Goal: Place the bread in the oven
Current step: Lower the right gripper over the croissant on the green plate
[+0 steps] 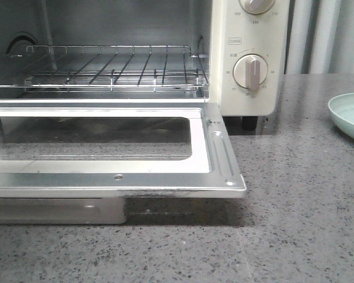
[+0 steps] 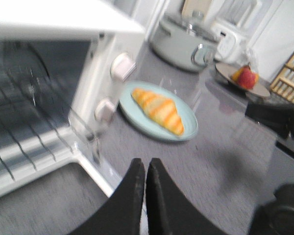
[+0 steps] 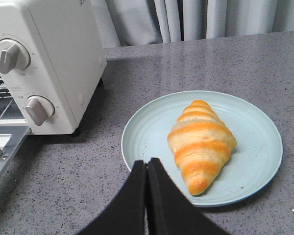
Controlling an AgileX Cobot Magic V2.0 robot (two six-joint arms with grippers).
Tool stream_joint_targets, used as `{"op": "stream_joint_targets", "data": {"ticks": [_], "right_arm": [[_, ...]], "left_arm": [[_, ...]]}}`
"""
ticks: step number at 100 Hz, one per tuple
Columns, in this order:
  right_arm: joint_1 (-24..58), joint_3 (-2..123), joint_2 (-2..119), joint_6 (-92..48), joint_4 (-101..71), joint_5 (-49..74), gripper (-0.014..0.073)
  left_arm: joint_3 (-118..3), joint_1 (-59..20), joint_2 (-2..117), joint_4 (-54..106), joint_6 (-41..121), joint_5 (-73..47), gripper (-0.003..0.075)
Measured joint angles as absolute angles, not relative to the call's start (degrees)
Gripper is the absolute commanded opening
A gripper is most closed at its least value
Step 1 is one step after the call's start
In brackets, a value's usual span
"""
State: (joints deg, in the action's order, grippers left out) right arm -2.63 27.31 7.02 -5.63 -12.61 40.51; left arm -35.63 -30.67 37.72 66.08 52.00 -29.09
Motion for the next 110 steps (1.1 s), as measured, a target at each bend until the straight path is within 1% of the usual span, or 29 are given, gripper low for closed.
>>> {"op": "stream_joint_targets", "data": {"ticks": [11, 21, 35, 55, 64, 69, 79, 86, 90, 110], "right_arm": [[-2.63, 27.43, 7.66, -5.63, -12.5, 39.96, -0.0076], [-2.63, 28.79, 10.57, -5.63, -11.91, 39.85, -0.0076], [-2.63, 32.27, 18.06, -5.63, -10.64, 40.85, -0.0076], [-2.63, 39.98, 31.17, -5.63, -9.24, 43.0, -0.0069], [-2.63, 43.45, 36.96, -5.63, -7.81, 44.64, -0.0003], [-2.63, 45.76, 39.9, -5.63, -6.91, 45.61, 0.0066], [-2.63, 49.54, 45.17, -5.63, -5.24, 47.02, 0.0249], [-2.63, 51.75, 48.35, -5.63, -4.7, 47.53, 0.033], [-2.63, 52.83, 50.15, -5.63, -4.58, 47.77, 0.0345], [-2.63, 54.74, 57.29, -5.63, -3.06, 48.75, 0.0339]], "left_arm": [[-38.86, -30.67, 35.44, 62.35, 52.69, -24.05, -0.0021], [-41.81, -30.67, 33.53, 58.01, 52.79, -19.51, -0.0021], [-45.1, -30.67, 31.6, 53.19, 52.9, -15.76, -0.0021], [-46.66, -30.67, 31.12, 49.92, 53.19, -15.41, -0.0021], [-46.66, -30.67, 31.12, 49.46, 53.19, -15.52, -0.0021], [-46.66, -30.67, 31.12, 49.32, 53.19, -15.52, -0.0021], [-46.66, -30.67, 31.12, 49.32, 53.24, -15.61, -0.0021], [-46.66, -30.67, 31.12, 49.32, 53.33, -15.61, -0.0021], [-46.66, -30.67, 31.12, 49.32, 53.33, -15.61, -0.0021], [-46.66, -30.67, 31.12, 49.32, 53.33, -15.61, -0.0021]]}}
